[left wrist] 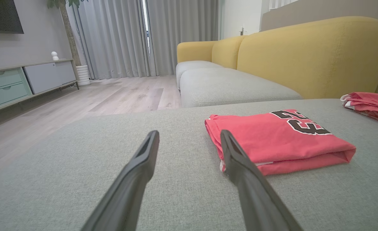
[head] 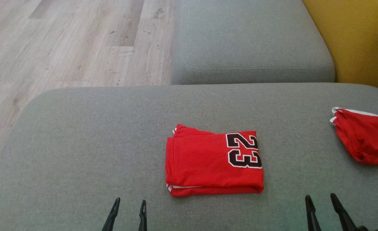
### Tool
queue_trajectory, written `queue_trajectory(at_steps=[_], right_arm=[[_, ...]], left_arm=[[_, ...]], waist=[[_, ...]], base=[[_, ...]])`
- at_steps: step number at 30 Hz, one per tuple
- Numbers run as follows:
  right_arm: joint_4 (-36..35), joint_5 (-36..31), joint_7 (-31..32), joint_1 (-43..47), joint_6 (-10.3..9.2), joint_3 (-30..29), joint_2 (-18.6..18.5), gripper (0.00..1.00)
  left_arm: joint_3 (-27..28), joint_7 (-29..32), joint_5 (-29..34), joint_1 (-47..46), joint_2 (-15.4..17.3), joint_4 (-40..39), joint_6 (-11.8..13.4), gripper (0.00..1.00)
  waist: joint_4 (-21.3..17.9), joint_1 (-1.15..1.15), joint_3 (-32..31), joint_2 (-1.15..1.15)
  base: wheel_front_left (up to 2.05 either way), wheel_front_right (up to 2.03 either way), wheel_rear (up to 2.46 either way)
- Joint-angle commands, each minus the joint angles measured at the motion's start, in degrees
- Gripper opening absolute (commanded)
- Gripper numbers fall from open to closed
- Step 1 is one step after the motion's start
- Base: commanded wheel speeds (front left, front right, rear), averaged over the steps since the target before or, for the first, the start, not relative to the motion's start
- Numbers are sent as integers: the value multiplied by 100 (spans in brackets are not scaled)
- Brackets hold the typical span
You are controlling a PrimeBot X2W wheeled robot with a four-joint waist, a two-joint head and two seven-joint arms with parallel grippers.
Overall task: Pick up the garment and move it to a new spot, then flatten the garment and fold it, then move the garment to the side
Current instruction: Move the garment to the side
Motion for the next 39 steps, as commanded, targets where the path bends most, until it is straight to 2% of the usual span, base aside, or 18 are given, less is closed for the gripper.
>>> queue_trajectory(at_steps=[1, 17, 21, 27, 34, 39], right_arm=[[-141, -44, -63, -122, 42, 148, -92, 100], [-97, -54, -63, -239, 42, 289, -213, 100], [177, 143, -63, -487, 42, 395, -214, 100], [1312, 942, 12, -1273, 42, 915, -462, 100], [2114, 2661, 1263, -2540, 42, 1586, -939, 100], [2460, 3766, 2004, -3201, 42, 1779, -1278, 100]], left_arm=[[234, -56, 71, -204, -105, -124, -22, 100], [274, -56, 180, -283, -263, -120, -133, 100], [208, -56, 222, -340, -287, -111, -221, 100], [102, -56, 242, -448, -318, -103, -357, 100], [-45, -56, 250, -622, -346, -41, -431, 100], [-165, -56, 233, -818, -356, 17, -566, 100]], waist=[[2, 0, 7, 0], [192, 0, 231, 0], [297, 0, 402, 0], [418, 0, 638, 0], [552, 0, 885, 0], [692, 0, 1123, 0]], base=[[0, 0, 0], [0, 0, 0], [0, 0, 0], [0, 0, 0], [0, 0, 0], [0, 0, 0]])
